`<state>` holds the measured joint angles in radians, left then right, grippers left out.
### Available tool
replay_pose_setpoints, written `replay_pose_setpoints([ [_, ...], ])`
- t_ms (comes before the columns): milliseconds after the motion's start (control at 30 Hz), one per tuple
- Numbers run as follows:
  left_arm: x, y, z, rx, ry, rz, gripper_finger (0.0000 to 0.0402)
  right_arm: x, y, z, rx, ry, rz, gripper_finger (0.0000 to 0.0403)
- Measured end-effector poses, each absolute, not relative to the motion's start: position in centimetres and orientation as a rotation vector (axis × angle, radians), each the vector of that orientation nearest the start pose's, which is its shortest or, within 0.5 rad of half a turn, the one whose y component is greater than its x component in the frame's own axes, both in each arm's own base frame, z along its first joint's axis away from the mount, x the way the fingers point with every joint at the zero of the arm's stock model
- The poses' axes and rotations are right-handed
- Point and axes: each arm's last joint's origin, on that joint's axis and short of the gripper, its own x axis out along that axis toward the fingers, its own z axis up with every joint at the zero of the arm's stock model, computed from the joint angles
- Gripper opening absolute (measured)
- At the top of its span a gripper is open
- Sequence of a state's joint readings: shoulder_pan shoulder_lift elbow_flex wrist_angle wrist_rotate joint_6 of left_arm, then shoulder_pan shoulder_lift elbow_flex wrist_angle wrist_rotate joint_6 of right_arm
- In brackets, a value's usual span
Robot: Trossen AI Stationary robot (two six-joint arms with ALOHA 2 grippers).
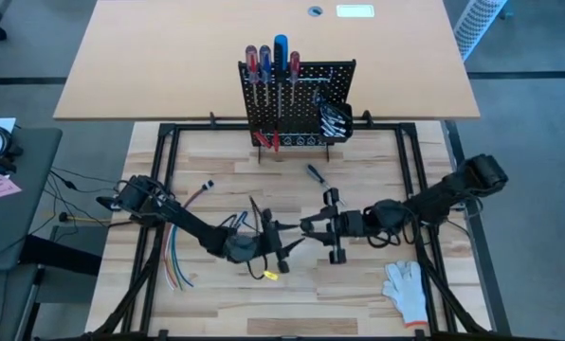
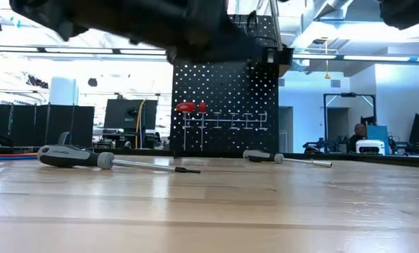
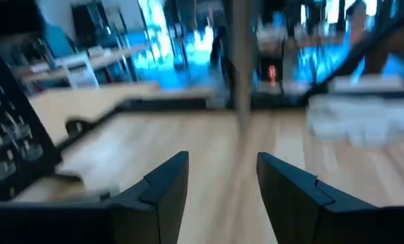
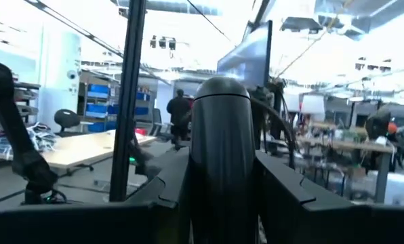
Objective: Hang tools onto peg board
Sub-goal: Hang the black screwdriver on the pegboard
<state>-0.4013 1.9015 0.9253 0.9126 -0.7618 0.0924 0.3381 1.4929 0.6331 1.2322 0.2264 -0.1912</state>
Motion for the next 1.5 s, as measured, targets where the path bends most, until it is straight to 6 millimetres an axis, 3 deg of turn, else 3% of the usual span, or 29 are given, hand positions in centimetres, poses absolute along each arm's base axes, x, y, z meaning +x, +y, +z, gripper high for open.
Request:
replay_pose_setpoints([
  [200,36.9,-11.6,19.2,0.154,-0.073,0.082,0.0170,28.0,9.9,26.1,-0.127,-0.385,0.087,0.0121],
  [400,37.8,-10.1,19.9,0.105,-0.098,0.114,0.0170,28.1,9.8,26.0,-0.134,-0.370,0.084,0.0121],
  [567,38.0,-10.3,20.4,0.128,-0.113,0.100,0.0159,28.1,9.8,25.9,-0.135,-0.367,0.084,0.0121],
  [733,37.7,-11.3,20.4,0.137,-0.112,0.084,0.0108,28.1,9.9,25.8,-0.136,-0.347,0.093,0.0121],
  [933,37.4,-12.1,20.1,0.117,-0.084,0.111,0.0019,28.3,10.0,25.4,-0.131,-0.302,0.108,0.0122],
  [1100,36.7,-13.1,19.4,0.136,0.053,0.180,0.0017,28.3,10.2,24.8,-0.189,-0.227,0.110,0.0217],
  [1233,36.3,-13.0,18.5,0.095,0.172,0.215,0.0015,27.9,9.7,25.6,-0.214,-0.120,0.067,0.0289],
  [1367,36.2,-12.7,18.0,0.077,0.218,0.260,0.0015,27.8,9.6,26.9,-0.192,0.006,0.043,0.0314],
  [1500,36.2,-12.6,18.0,0.082,0.216,0.284,0.0015,27.7,9.8,28.3,-0.184,0.099,0.055,0.0306],
])
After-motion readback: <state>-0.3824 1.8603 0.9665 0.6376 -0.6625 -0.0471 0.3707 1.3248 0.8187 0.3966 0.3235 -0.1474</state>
